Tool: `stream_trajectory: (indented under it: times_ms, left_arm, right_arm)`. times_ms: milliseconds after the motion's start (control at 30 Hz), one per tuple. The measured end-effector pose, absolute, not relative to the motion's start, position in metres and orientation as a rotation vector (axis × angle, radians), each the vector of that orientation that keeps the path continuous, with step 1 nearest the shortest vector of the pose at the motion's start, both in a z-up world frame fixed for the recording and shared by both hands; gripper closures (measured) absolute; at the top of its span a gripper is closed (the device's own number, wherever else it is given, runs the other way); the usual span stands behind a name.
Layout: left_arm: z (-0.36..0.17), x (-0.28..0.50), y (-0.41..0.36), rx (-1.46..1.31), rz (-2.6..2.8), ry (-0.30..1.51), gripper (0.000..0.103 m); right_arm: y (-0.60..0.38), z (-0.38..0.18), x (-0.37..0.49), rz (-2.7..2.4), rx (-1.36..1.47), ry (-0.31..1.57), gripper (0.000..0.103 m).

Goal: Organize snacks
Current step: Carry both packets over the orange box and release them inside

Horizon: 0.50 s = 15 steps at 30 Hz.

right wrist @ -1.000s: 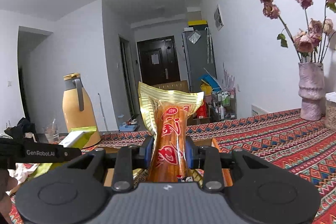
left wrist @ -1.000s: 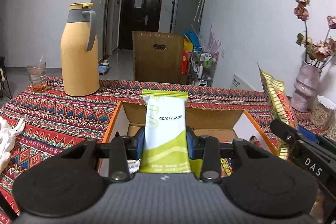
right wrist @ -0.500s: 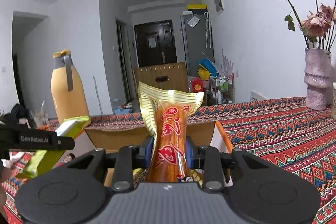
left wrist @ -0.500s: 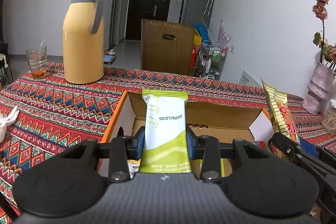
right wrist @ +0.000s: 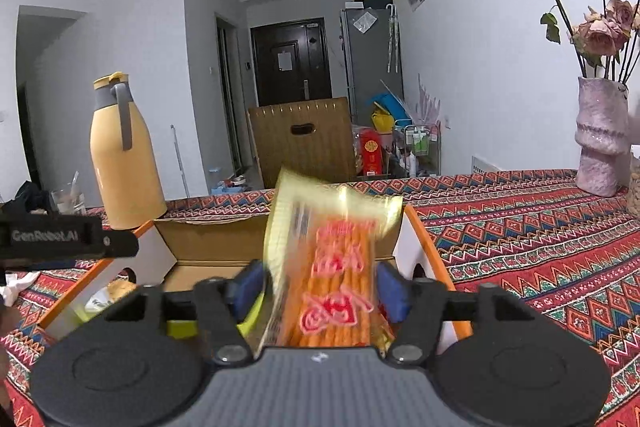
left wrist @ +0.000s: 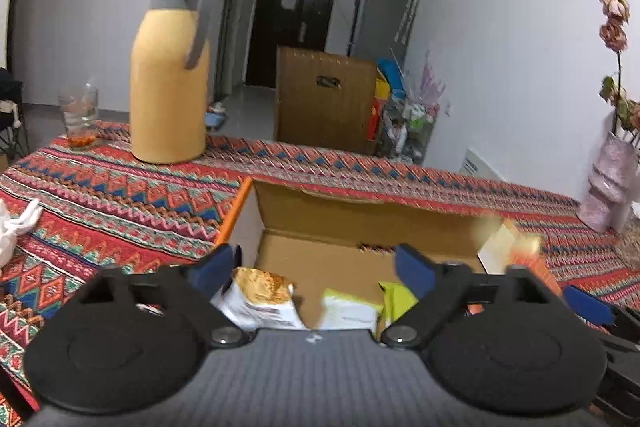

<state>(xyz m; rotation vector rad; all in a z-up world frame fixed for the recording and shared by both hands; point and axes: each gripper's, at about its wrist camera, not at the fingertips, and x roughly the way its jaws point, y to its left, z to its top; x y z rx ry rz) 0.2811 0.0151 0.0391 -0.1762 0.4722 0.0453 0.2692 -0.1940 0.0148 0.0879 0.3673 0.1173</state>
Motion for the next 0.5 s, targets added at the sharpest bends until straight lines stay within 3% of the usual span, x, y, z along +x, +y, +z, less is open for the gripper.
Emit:
stream_trajectory:
  times_ms: [67, 100, 500]
  left_arm:
    - [0.0398, 0.2791, 0.0161, -0.189, 0.050, 0.464, 0.001]
    - [0.0403, 0.2780, 0.0164, -0.193, 0.052, 0.459, 0.000]
    - [0.0454, 0.2723, 0.0130, -0.178, 0.054, 0.449, 0.000]
  right_arm:
    - [-0.1946, 0.0166, 0.2662, 0.103, 0.090, 0.353, 0.002]
    - [-0.1952, 0.0172, 0.2644, 0.098, 0.092, 0.348, 0.000]
    - [-0.2039, 0.0227, 0.2583, 0.076, 0.116, 0.347, 0.000]
